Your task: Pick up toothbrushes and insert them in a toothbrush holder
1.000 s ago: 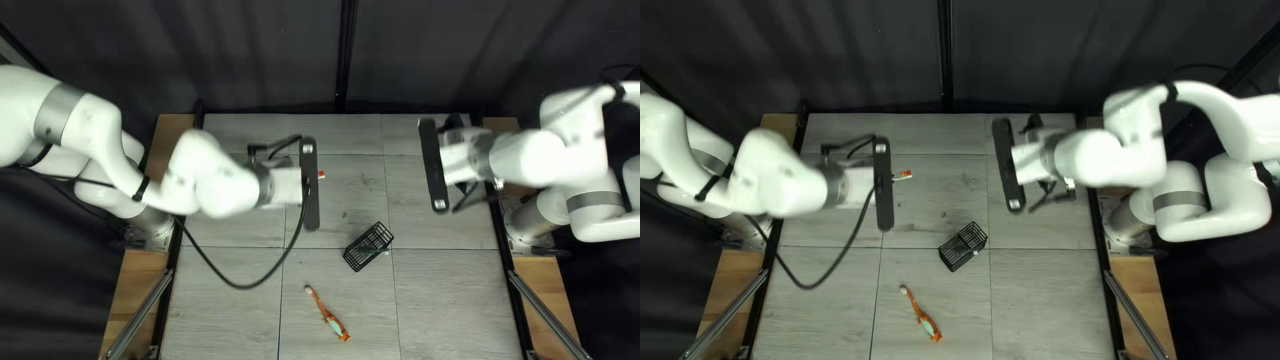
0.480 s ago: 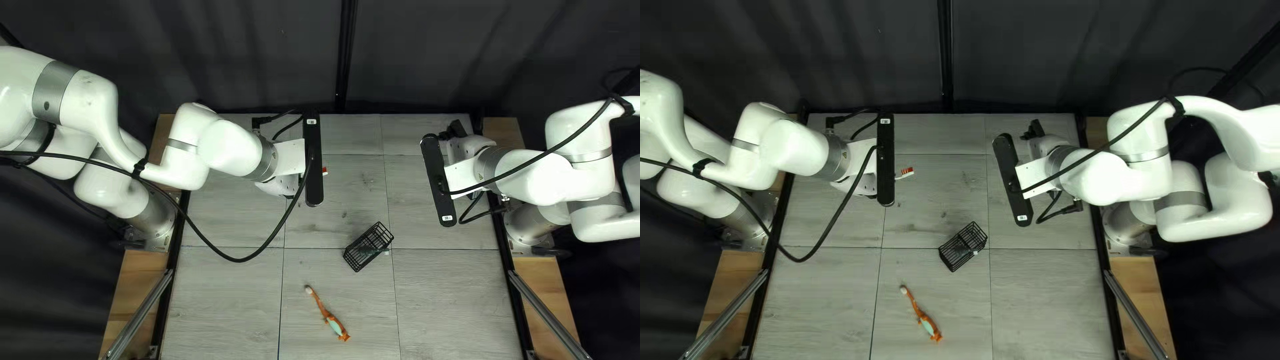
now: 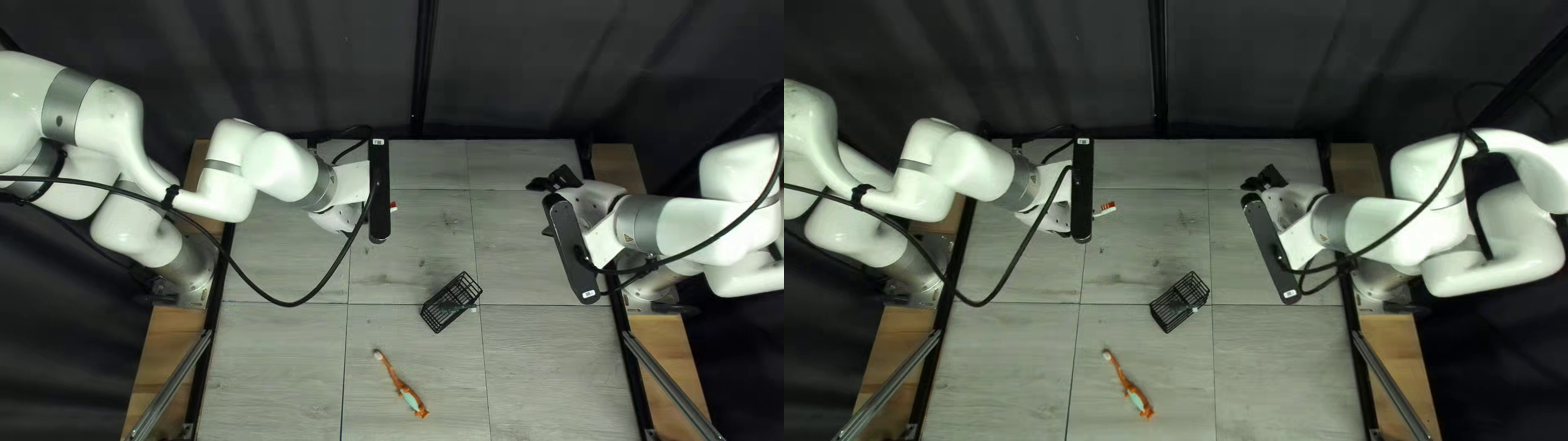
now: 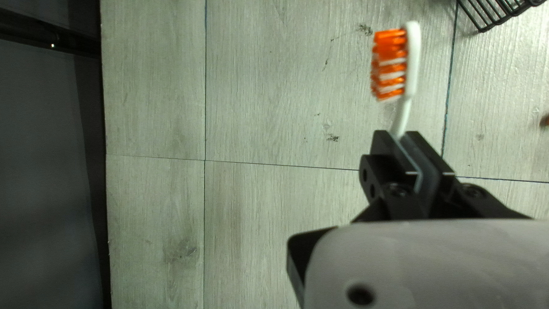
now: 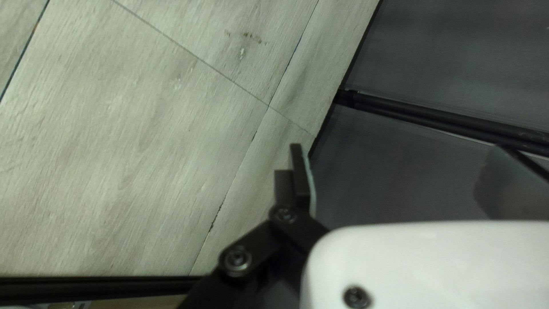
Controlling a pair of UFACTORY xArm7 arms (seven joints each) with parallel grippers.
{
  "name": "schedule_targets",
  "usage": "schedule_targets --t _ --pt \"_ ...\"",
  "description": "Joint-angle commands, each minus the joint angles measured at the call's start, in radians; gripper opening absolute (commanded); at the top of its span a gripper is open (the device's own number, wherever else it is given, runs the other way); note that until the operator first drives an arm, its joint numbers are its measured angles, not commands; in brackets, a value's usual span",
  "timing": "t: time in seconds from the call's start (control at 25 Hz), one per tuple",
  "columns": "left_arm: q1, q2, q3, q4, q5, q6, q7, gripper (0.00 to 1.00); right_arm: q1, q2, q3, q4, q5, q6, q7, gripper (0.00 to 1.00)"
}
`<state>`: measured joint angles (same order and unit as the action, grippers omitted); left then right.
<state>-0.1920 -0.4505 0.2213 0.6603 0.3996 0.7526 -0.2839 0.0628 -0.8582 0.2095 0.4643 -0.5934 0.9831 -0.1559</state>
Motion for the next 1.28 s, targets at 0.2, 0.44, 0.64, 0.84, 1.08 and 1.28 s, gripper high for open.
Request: schedule_targets --t 0.2,0.44,0.64,0.84,1.08,1.28 --pt "0.0 0.0 0.0 0.0 0.0 0.0 0.0 0.0 0.101 0.033 -0.042 -0.063 -0.229 -0.368 -0.274 1.0" --pt "0.0 0.0 0.0 0.0 0.0 0.0 0.0 0.0 0.081 0.074 -0.029 -0.05 -0.272 -0.42 -0.274 1.0" --pt "0.0 0.0 0.0 0.0 0.0 0.0 0.0 0.0 0.081 0.074 -0.029 -0.05 -0.272 -0.42 -0.274 1.0" --pt "-0.008 0.013 0.001 0.005 -0.017 -0.005 -0.006 0.0 0.081 0.214 -0.008 0.083 -0.243 -0.291 -0.387 1.0" --pt "-0.022 0.017 0.001 0.007 -0.035 0.0 0.004 0.0 0.105 0.269 -0.043 0.117 -0.248 -0.341 -0.489 1.0" --pt "-0.039 0.021 0.01 0.038 -0.059 0.022 0.04 0.0 0.079 0.282 -0.075 0.081 -0.317 -0.477 -0.487 1.0"
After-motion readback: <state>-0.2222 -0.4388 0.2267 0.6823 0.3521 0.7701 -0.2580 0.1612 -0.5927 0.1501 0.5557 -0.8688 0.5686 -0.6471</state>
